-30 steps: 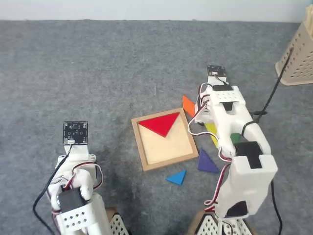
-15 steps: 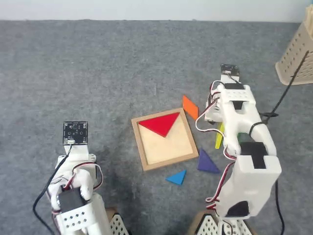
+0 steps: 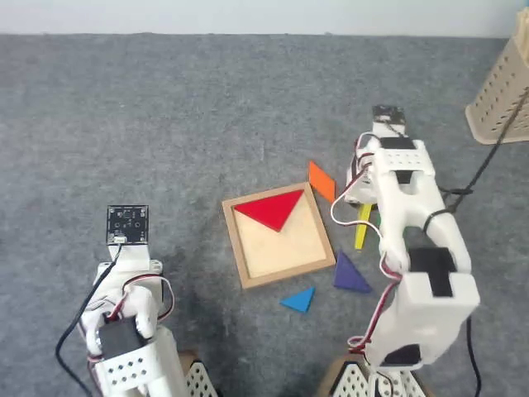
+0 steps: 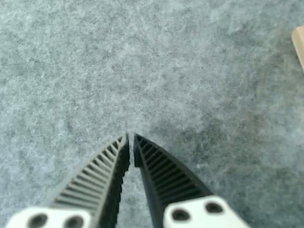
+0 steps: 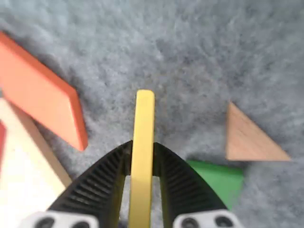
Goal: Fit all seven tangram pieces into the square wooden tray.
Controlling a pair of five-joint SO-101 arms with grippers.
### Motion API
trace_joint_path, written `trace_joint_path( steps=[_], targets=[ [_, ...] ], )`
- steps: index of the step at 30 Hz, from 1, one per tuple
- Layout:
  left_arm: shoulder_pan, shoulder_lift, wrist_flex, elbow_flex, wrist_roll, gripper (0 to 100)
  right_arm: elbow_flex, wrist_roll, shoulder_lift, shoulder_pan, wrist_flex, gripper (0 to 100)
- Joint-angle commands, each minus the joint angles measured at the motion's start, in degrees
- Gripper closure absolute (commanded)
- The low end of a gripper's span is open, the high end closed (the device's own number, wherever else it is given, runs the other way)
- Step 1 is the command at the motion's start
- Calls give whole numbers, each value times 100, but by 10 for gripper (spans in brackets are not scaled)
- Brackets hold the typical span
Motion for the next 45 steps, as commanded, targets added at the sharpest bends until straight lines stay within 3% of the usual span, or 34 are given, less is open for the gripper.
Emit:
trace_joint_path(
  steps=[1,5,12,16,23,29,36,41,45],
  targets=[
    [-26,-79,44,-40,-26,987,-167,97,-813,-268,268,991],
    [-26,-79,44,-40,-26,987,-185,97,-1174,-1042,382,991],
    [-26,-79,44,-40,-26,987,-176,105,-1253,-3055,-48,990],
    [-26,-79,44,-40,-26,987,-158,105,-1218,-3697,-198,990],
    [-26,-79,44,-40,-26,987,-202,44,-541,-3899,-778,991],
    [-26,-79,44,-40,-26,987,-211,-756,-286,-3873,-892,988],
    [-26,-79,44,-40,-26,987,-202,-791,-259,-3890,-919,984],
    [-26,-79,44,-40,-26,987,-167,-791,-259,-3899,-866,868],
    [-26,-79,44,-40,-26,987,-202,-800,-277,-3899,-734,857]
  ],
)
